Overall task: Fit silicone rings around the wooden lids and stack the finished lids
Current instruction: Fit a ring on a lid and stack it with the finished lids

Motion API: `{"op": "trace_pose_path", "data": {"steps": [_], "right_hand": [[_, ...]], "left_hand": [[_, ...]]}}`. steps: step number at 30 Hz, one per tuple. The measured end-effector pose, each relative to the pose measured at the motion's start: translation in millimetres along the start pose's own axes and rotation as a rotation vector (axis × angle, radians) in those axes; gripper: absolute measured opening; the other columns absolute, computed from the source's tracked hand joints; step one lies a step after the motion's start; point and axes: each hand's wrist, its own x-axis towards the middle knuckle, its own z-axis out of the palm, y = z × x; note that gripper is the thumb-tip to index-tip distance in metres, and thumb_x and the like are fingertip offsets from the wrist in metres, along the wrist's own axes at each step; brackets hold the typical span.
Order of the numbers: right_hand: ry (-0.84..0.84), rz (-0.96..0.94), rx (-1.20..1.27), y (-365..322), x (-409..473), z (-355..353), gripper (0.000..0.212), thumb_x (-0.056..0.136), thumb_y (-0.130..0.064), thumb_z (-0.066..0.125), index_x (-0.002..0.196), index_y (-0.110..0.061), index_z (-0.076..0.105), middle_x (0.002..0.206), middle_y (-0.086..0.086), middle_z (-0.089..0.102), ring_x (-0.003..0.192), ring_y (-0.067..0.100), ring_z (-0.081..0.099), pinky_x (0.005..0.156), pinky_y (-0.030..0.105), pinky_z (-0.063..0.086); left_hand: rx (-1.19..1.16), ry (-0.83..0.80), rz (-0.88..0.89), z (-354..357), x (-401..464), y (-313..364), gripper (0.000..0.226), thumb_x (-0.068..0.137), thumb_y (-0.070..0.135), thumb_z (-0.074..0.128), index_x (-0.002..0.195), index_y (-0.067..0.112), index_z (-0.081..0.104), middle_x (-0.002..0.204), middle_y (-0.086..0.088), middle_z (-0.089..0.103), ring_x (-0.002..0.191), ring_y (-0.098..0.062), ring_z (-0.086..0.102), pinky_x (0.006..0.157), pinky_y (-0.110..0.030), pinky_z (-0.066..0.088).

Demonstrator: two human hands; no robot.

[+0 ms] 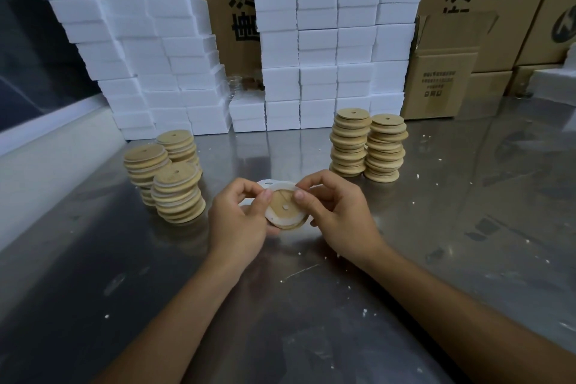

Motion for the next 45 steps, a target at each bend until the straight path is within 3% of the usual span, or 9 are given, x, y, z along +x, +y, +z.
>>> {"op": "trace_pose_path", "data": {"steps": [7,13,23,27,33,40,45], "right_hand": [[0.035,0.049,-0.028,0,1,-1,0.007,0.094,-0.017,0.067,0.091,-0.011,0.067,0.084,0.005,0.074,0.077,0.022,0.072,0.065,0.041,0.062],[0.007,0.129,0.022,1,2,-1,0.007,0.093,-0.015,0.068,0.090,-0.009,0.067,0.082,0.004,0.074,0.075,0.014,0.073,0.065,0.029,0.060],[0.018,0.202,0.055,0,4,-3,0.008,0.092,-0.010,0.067,0.090,-0.002,0.067,0.080,0.013,0.075,0.073,0.015,0.072,0.063,0.027,0.059],[-0.003,0.215,0.081,-3,3,-3,0.007,0.091,-0.004,0.068,0.084,-0.004,0.067,0.075,0.008,0.074,0.069,0.010,0.071,0.059,0.021,0.055],[-0.036,0.261,0.124,-6,5,-11,0.008,0.089,0.002,0.068,0.087,0.009,0.066,0.089,0.025,0.073,0.073,0.017,0.072,0.063,0.027,0.061],[-0.066,0.312,0.154,-4,6,-16,0.011,0.086,0.000,0.072,0.089,0.011,0.069,0.082,0.017,0.074,0.068,0.013,0.072,0.063,0.020,0.057],[-0.097,0.329,0.148,-2,7,-20,0.014,0.085,0.001,0.072,0.094,0.012,0.069,0.085,0.018,0.074,0.070,0.015,0.069,0.072,0.024,0.060]], "left_hand": [[0.050,-0.003,0.098,-1,-1,-2,0.023,0.089,0.011,0.067,0.072,0.025,0.060,0.074,0.002,0.069,0.069,-0.023,0.072,0.058,-0.052,0.060],[0.002,-0.010,0.042,-3,1,-3,0.024,0.087,0.005,0.068,0.070,0.020,0.062,0.073,-0.009,0.071,0.067,-0.024,0.072,0.055,-0.048,0.060],[-0.026,-0.016,-0.032,-2,0,-3,0.027,0.087,0.004,0.068,0.067,0.021,0.065,0.068,0.001,0.071,0.068,-0.018,0.072,0.059,-0.049,0.061],[-0.020,-0.017,-0.036,-3,-1,-2,0.027,0.087,0.003,0.068,0.065,0.019,0.064,0.068,-0.001,0.071,0.069,-0.020,0.072,0.060,-0.046,0.061],[-0.143,-0.125,-0.099,-8,1,2,0.016,0.088,-0.002,0.065,0.074,0.003,0.061,0.067,-0.001,0.072,0.068,-0.016,0.073,0.056,-0.031,0.059],[-0.228,-0.164,-0.208,-14,4,2,0.019,0.087,-0.003,0.065,0.070,0.003,0.061,0.075,-0.007,0.073,0.078,-0.027,0.074,0.061,-0.034,0.060],[-0.204,-0.197,-0.219,-19,8,0,0.015,0.086,-0.007,0.064,0.073,0.000,0.063,0.075,-0.009,0.074,0.079,-0.026,0.074,0.062,-0.028,0.059]]}}
